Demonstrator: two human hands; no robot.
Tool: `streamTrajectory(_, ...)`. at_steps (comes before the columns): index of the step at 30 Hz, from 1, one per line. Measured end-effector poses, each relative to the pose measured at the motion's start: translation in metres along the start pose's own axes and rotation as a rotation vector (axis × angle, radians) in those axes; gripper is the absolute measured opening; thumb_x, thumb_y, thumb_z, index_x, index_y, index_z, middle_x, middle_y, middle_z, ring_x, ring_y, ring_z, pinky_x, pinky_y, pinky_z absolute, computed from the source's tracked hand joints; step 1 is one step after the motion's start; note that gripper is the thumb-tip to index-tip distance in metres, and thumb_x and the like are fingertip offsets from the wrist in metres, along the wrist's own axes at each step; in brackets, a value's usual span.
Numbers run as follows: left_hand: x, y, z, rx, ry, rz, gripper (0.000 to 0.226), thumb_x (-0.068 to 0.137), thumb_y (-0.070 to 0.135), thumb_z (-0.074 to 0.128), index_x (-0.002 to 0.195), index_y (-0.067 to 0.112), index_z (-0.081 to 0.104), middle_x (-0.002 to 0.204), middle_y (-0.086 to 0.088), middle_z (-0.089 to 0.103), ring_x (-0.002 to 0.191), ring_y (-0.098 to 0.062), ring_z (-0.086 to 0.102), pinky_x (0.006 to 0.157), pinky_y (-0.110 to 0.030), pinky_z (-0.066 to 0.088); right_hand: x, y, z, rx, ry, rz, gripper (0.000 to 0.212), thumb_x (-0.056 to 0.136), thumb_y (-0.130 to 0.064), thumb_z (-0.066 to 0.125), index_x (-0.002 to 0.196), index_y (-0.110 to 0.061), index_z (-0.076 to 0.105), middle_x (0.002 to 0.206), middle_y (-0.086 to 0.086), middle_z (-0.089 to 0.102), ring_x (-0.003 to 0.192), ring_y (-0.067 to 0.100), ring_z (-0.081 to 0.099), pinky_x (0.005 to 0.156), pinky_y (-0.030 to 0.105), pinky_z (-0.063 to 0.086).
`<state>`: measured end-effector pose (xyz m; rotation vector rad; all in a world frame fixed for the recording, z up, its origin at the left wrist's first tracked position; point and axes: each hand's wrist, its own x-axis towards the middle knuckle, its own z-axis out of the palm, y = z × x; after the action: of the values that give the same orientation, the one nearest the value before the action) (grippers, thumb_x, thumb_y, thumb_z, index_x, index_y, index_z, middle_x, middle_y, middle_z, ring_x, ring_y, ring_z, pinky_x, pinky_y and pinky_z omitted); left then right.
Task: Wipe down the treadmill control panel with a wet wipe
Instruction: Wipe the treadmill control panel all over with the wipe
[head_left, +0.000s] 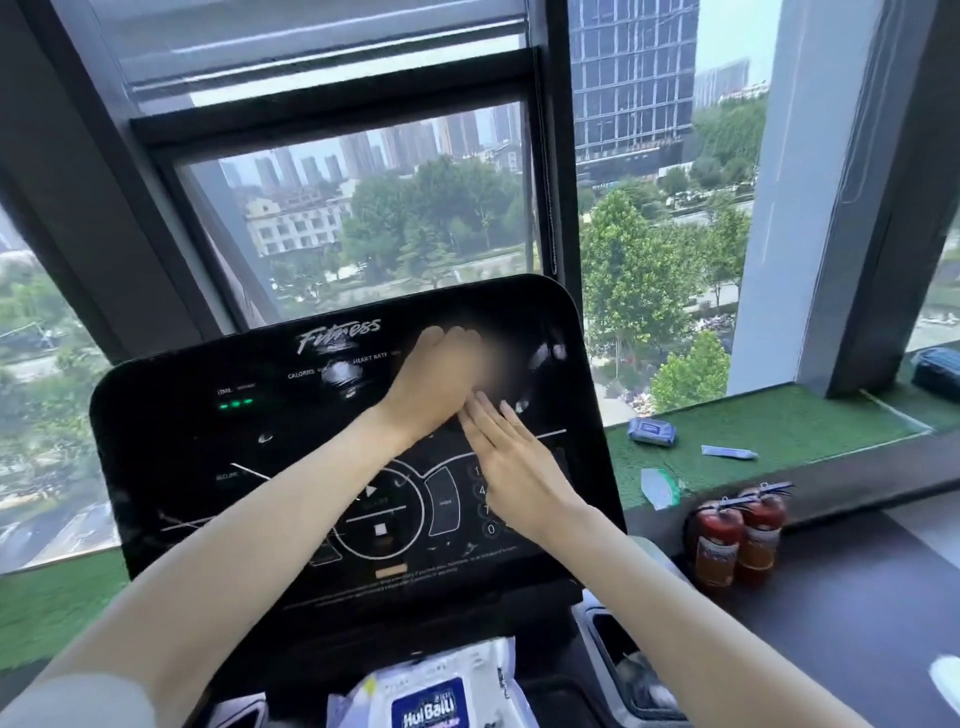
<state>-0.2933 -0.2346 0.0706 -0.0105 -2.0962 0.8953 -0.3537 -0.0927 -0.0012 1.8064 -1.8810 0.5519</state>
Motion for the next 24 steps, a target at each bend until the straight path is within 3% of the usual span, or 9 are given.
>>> streamTrajectory(2, 0.001, -0.011, -0.003, 0.045, -0.056, 0.078, 0.014, 0.092, 0.013, 0.056, 0.087, 0.016, 0.068, 0.072, -0.001, 0.053, 0.065, -0.019, 0.051, 0.069, -0.031, 0.029, -0.015, 0.004, -0.002, -0.012, 0.026, 0.049, 0.077, 0.071, 0.004, 0.057, 0.142, 0.004, 0.028, 0.15, 0.019, 0.025, 0.141, 0.025, 0.018, 0.115, 0.038, 0.011)
streamTrajectory(6, 0.004, -0.021, -0.006, 0.004, 0.121, -0.301, 0.014, 0.094, 0.021, 0.059, 0.086, 0.014, 0.07, 0.072, -0.003, 0.052, 0.066, -0.02, 0.045, 0.067, -0.032, 0.029, -0.044, 0.01, 0.0, -0.007, 0.046, 0.213, 0.074, 0.066, 0.007, 0.056, 0.137, 0.005, 0.037, 0.146, 0.019, 0.035, 0.138, 0.026, 0.028, 0.112, 0.042, 0.025)
streamTrajectory(10, -0.012, 0.009, -0.006, -0.053, -0.018, 0.208, 0.017, 0.097, 0.01, 0.052, 0.092, 0.008, 0.068, 0.072, -0.003, 0.055, 0.064, -0.021, 0.05, 0.062, -0.034, 0.046, -0.048, 0.011, 0.004, -0.005, 0.016, 0.309, 0.067, 0.065, 0.003, 0.064, 0.13, 0.006, 0.047, 0.137, 0.021, 0.046, 0.131, 0.027, 0.041, 0.113, 0.039, 0.025)
streamTrajectory(11, -0.008, 0.004, -0.008, -0.026, -0.032, 0.222, 0.019, 0.098, 0.01, 0.05, 0.093, 0.008, 0.068, 0.072, -0.002, 0.055, 0.065, -0.02, 0.05, 0.063, -0.034, 0.046, -0.048, 0.011, 0.005, -0.002, 0.013, 0.315, 0.065, 0.065, 0.003, 0.065, 0.128, 0.007, 0.049, 0.136, 0.021, 0.048, 0.13, 0.028, 0.042, 0.112, 0.038, 0.023)
streamTrajectory(14, 0.007, -0.01, -0.004, -0.051, 0.095, -0.167, 0.026, 0.1, 0.016, 0.045, 0.093, 0.012, 0.07, 0.071, -0.003, 0.051, 0.066, -0.019, 0.043, 0.062, -0.03, 0.038, -0.047, 0.012, 0.006, -0.024, 0.02, 0.309, 0.064, 0.065, 0.004, 0.065, 0.127, 0.007, 0.05, 0.135, 0.021, 0.048, 0.129, 0.028, 0.043, 0.11, 0.039, 0.017)
streamTrajectory(16, 0.006, 0.004, -0.002, -0.124, 0.097, -0.246, 0.022, 0.097, 0.012, 0.048, 0.096, 0.011, 0.07, 0.073, -0.004, 0.051, 0.068, -0.017, 0.04, 0.061, -0.03, 0.038, -0.045, 0.013, 0.006, -0.045, 0.023, 0.303, 0.063, 0.063, 0.002, 0.066, 0.125, 0.007, 0.052, 0.134, 0.021, 0.05, 0.128, 0.028, 0.045, 0.111, 0.039, 0.024)
streamTrajectory(20, 0.0, 0.021, -0.002, -0.078, -0.066, 0.273, 0.027, 0.1, 0.007, 0.039, 0.102, 0.006, 0.066, 0.079, -0.003, 0.056, 0.071, -0.02, 0.051, 0.069, -0.033, 0.046, -0.047, 0.016, 0.005, -0.085, -0.004, 0.269, 0.064, 0.059, -0.002, 0.068, 0.122, 0.007, 0.055, 0.131, 0.022, 0.052, 0.126, 0.029, 0.047, 0.107, 0.045, 0.031)
streamTrajectory(22, 0.011, 0.008, -0.001, -0.027, -0.006, 0.139, 0.028, 0.102, 0.011, 0.038, 0.098, 0.011, 0.066, 0.074, -0.002, 0.054, 0.066, -0.02, 0.05, 0.069, -0.032, 0.042, -0.047, 0.018, 0.006, -0.095, -0.003, 0.261, 0.066, 0.059, -0.002, 0.068, 0.122, 0.007, 0.055, 0.132, 0.022, 0.051, 0.125, 0.029, 0.047, 0.106, 0.047, 0.03)
streamTrajectory(24, 0.019, 0.001, -0.001, -0.108, 0.087, -0.178, 0.008, 0.095, 0.012, 0.055, 0.097, 0.014, 0.062, 0.071, -0.002, 0.051, 0.064, -0.019, 0.047, 0.068, -0.031, 0.038, -0.048, 0.019, 0.006, -0.085, 0.008, 0.26, 0.066, 0.059, -0.002, 0.067, 0.123, 0.007, 0.054, 0.132, 0.022, 0.051, 0.126, 0.029, 0.047, 0.106, 0.046, 0.03)
